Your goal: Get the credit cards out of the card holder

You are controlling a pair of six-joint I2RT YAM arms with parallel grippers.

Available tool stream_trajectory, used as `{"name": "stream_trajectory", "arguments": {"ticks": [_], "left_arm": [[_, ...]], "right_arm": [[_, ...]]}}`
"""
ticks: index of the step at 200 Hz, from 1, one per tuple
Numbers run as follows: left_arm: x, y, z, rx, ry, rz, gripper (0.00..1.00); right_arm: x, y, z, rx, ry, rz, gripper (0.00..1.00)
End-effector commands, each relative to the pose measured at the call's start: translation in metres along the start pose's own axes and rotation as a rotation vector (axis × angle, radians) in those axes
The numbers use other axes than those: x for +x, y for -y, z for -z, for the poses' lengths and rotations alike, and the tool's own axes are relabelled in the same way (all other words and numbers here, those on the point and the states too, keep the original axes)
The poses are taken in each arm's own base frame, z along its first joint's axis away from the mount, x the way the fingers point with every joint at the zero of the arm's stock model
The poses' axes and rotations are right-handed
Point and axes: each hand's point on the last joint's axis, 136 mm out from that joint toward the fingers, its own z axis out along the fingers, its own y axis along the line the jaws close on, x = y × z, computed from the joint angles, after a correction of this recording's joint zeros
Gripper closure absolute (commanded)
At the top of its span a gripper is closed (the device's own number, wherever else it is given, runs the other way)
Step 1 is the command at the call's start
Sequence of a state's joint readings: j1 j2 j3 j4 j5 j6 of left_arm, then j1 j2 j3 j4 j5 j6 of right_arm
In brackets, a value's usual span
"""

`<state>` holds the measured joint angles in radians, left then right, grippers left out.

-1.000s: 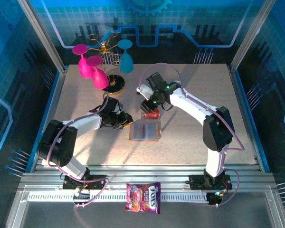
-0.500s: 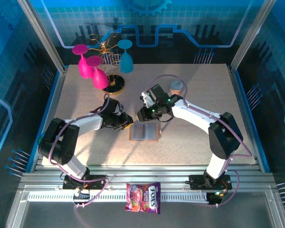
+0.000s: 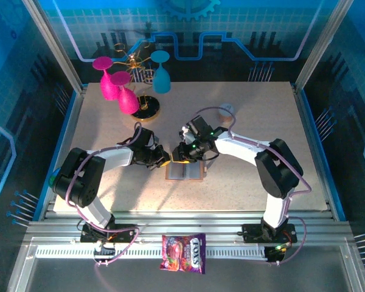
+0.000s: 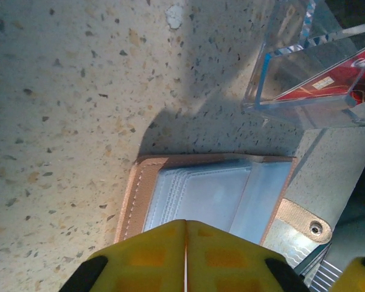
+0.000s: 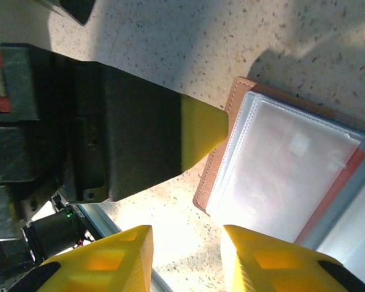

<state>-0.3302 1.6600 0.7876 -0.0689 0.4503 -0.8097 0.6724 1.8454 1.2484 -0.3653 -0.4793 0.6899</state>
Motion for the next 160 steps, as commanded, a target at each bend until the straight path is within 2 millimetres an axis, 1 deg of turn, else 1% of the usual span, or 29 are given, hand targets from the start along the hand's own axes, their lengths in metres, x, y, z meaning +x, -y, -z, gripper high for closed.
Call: {"name": "stream_trajectory", "arguments": {"ticks": [1, 37, 69, 105, 160], "left_arm": [[0.010, -0.010, 0.001, -0.029, -0.029, 0.009, 0.92], [0.016, -0.016, -0.005, -0.037, -0.061, 0.019, 0.93], [0.020, -0.023, -0.011, -0.055, -0.083, 0.032, 0.94], [0.023, -0.029, -0.013, -0.074, -0.097, 0.036, 0.95], [0.022, -0.031, -0.014, -0.087, -0.099, 0.031, 0.96]], "right_arm": [[0.010, 0.003, -0.010, -0.022, -0.050, -0.044, 0.63], [0.019, 0.014, -0.022, -0.005, -0.092, -0.075, 0.63], [0.024, 0.019, -0.031, 0.008, -0.112, -0.091, 0.62], [0.025, 0.023, -0.037, 0.011, -0.124, -0.099, 0.61], [0.026, 0.027, -0.044, 0.020, -0.137, -0.109, 0.60]]}}
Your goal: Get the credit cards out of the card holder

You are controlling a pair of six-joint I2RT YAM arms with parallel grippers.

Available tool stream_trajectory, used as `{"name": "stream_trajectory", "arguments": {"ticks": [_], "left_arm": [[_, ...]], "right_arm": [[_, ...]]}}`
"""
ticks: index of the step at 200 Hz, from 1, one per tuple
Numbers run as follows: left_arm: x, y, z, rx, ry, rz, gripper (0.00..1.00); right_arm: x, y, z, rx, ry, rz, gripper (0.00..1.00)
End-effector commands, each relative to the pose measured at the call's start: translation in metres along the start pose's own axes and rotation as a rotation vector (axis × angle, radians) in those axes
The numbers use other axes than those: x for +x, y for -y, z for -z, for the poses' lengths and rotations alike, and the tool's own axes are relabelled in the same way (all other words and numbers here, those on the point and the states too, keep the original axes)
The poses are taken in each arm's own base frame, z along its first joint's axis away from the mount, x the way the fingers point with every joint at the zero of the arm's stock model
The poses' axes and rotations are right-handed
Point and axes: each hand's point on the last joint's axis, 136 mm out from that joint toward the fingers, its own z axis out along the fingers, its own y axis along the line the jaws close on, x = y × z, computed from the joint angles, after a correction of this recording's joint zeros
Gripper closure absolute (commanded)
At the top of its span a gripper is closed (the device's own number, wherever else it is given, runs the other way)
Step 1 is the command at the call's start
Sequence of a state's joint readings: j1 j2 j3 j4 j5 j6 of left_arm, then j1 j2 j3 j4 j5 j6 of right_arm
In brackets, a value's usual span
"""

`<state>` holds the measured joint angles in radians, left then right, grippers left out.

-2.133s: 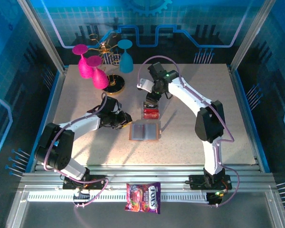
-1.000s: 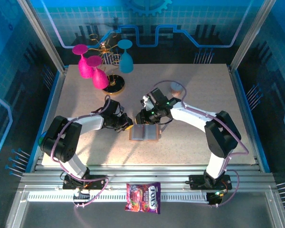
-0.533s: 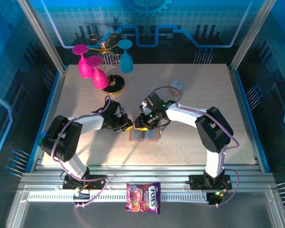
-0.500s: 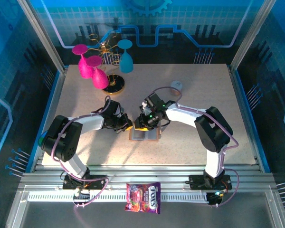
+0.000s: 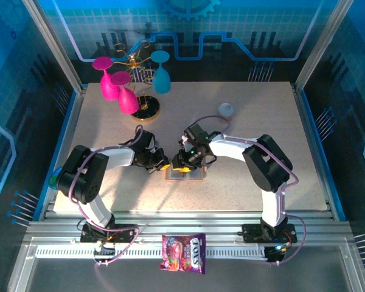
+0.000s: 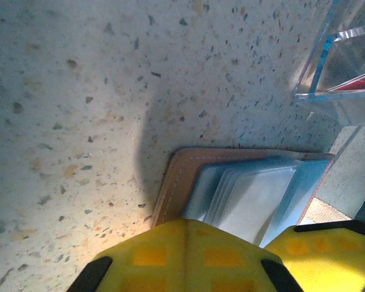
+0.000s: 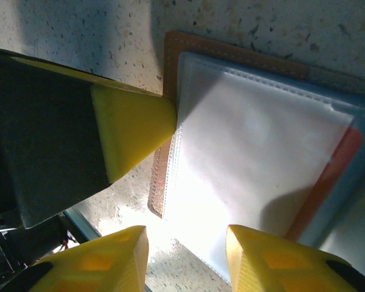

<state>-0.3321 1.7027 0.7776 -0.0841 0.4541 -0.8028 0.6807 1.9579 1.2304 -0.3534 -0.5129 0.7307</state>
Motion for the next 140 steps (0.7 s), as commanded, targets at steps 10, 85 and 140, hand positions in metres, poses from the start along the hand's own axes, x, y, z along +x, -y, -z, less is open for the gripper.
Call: {"name": "stream_trajectory", "arguments": {"ticks": [10, 85, 140], "left_arm": [[0.013, -0.014, -0.005, -0.045, -0.057, 0.002, 0.96], [0.011, -0.013, -0.005, -0.055, -0.058, -0.006, 0.97], [0.011, -0.015, -0.007, -0.063, -0.062, -0.007, 0.97]], "right_arm": [[0.006, -0.001, -0.010, -0.002, -0.033, -0.010, 0.59], [0.007, 0.013, 0.000, 0.087, -0.013, -0.015, 0.57], [0.006, 0.017, 0.009, 0.095, 0.019, -0.025, 0.57]]}}
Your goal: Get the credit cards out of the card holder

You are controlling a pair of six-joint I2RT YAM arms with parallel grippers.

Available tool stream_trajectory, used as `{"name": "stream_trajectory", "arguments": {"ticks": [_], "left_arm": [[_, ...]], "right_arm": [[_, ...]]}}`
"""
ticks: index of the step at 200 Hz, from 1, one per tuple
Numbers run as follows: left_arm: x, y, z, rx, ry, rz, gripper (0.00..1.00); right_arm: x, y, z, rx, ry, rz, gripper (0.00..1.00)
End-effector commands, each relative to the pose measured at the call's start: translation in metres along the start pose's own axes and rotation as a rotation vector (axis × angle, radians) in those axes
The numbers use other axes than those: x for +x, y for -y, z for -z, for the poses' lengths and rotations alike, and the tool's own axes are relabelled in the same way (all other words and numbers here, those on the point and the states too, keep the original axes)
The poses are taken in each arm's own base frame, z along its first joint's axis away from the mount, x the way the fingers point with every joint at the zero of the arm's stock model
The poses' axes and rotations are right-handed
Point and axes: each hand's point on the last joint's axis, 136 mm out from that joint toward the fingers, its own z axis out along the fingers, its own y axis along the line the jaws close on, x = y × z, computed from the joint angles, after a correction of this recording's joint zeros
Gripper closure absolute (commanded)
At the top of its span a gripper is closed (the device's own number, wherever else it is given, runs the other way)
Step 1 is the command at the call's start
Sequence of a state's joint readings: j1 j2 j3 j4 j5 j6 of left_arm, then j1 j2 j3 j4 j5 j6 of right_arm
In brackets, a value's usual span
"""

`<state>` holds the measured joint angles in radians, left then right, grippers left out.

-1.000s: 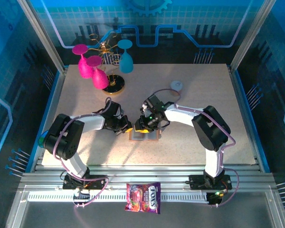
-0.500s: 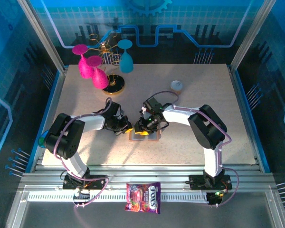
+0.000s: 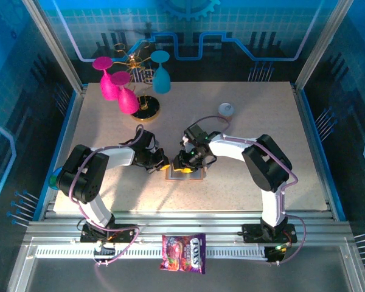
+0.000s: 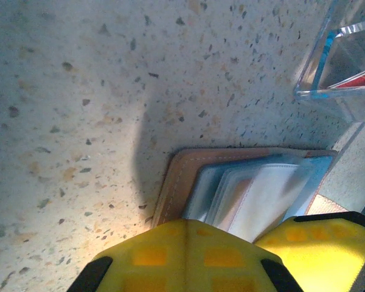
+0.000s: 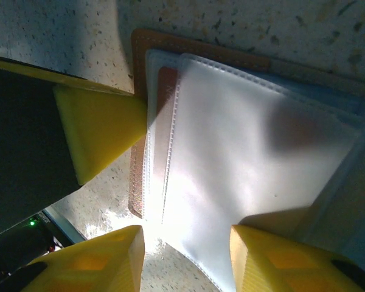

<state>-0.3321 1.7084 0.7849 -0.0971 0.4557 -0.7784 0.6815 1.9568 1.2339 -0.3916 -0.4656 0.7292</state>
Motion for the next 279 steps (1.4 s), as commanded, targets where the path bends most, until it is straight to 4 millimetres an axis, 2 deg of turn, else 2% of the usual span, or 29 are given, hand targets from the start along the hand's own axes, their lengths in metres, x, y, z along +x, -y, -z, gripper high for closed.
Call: {"name": "stream_trajectory", "arguments": {"ticks": [1, 42, 65, 126, 181, 236, 279], "left_arm": [[0.010, -0.014, -0.007, -0.056, -0.055, 0.011, 0.97], [0.009, -0.011, -0.006, -0.054, -0.053, 0.009, 0.97], [0.005, -0.002, 0.000, -0.041, -0.038, -0.001, 0.96], [0.003, 0.027, 0.018, 0.038, -0.003, -0.002, 0.82], [0.014, 0.040, 0.007, 0.055, -0.036, -0.007, 0.73], [0.018, 0.043, -0.004, 0.077, -0.060, 0.010, 0.70], [0.022, 0.035, -0.012, 0.049, -0.074, 0.019, 0.69]], "right_arm": [[0.005, 0.008, 0.008, 0.041, 0.013, -0.009, 0.57], [0.006, 0.013, 0.009, 0.035, 0.019, -0.026, 0.57], [0.005, 0.012, 0.010, 0.015, 0.026, -0.029, 0.57], [0.000, 0.010, 0.012, -0.066, 0.059, -0.054, 0.58], [-0.003, 0.011, 0.015, -0.132, 0.083, -0.083, 0.58], [-0.002, 0.012, 0.014, -0.184, 0.091, -0.107, 0.59], [-0.002, 0.012, 0.014, -0.224, 0.098, -0.123, 0.60]]}}
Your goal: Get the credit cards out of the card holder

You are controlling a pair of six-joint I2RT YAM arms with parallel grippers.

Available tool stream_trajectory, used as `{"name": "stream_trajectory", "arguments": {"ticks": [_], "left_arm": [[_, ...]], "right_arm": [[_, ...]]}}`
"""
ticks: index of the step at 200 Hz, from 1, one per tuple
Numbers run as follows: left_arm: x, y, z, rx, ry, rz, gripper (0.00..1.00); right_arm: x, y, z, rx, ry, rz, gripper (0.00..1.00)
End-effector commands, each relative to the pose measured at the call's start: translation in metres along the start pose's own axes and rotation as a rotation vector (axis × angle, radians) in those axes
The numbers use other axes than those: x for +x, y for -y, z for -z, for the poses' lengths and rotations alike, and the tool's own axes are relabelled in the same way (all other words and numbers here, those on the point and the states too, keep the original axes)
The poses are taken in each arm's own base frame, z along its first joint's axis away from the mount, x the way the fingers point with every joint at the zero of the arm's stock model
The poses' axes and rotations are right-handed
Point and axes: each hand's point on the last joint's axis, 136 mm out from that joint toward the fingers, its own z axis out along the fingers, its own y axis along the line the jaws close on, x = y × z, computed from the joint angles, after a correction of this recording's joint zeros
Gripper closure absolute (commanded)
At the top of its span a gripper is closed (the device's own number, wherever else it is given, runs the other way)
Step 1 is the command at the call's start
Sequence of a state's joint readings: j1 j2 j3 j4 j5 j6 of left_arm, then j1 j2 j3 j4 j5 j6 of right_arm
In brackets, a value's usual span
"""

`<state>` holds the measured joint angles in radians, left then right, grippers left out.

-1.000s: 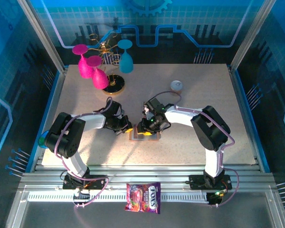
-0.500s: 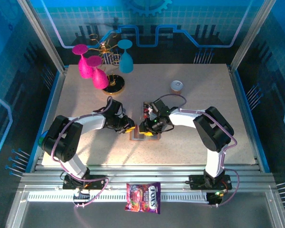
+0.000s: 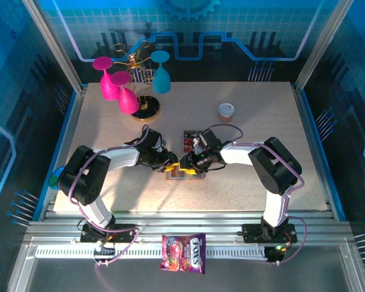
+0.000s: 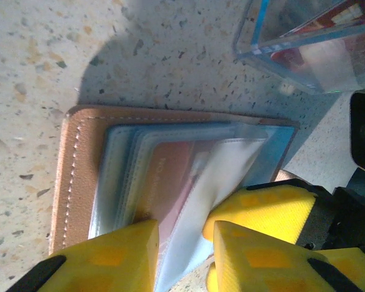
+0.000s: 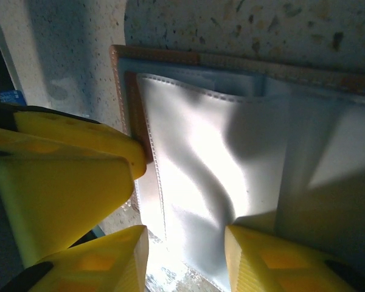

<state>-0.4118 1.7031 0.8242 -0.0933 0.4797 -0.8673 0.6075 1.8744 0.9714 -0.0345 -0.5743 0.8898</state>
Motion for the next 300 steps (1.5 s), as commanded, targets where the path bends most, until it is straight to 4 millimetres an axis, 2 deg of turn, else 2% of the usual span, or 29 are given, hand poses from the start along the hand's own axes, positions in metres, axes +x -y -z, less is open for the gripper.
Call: {"name": "stream_trajectory", "arguments": {"ticks": [1, 78, 163, 204, 240, 300], "left_arm": [[0.004, 0.003, -0.006, 0.008, -0.027, 0.017, 0.69], [0.005, 0.016, -0.006, 0.057, -0.040, 0.009, 0.69], [0.004, 0.032, -0.003, 0.092, -0.050, -0.013, 0.70], [0.006, 0.045, 0.000, 0.107, -0.054, -0.035, 0.69], [0.012, 0.055, -0.007, 0.112, -0.076, -0.059, 0.67], [0.024, 0.065, -0.030, 0.108, -0.117, -0.078, 0.62]], "right_arm": [[-0.002, -0.006, 0.006, -0.046, 0.013, -0.013, 0.60], [-0.006, -0.019, 0.013, -0.122, 0.040, -0.002, 0.61], [-0.012, -0.036, 0.038, -0.160, 0.101, 0.034, 0.61], [-0.015, -0.033, 0.053, -0.111, 0.139, 0.049, 0.61], [-0.020, -0.030, 0.067, -0.094, 0.173, 0.055, 0.60], [-0.025, -0.025, 0.086, -0.065, 0.229, 0.060, 0.60]]}}
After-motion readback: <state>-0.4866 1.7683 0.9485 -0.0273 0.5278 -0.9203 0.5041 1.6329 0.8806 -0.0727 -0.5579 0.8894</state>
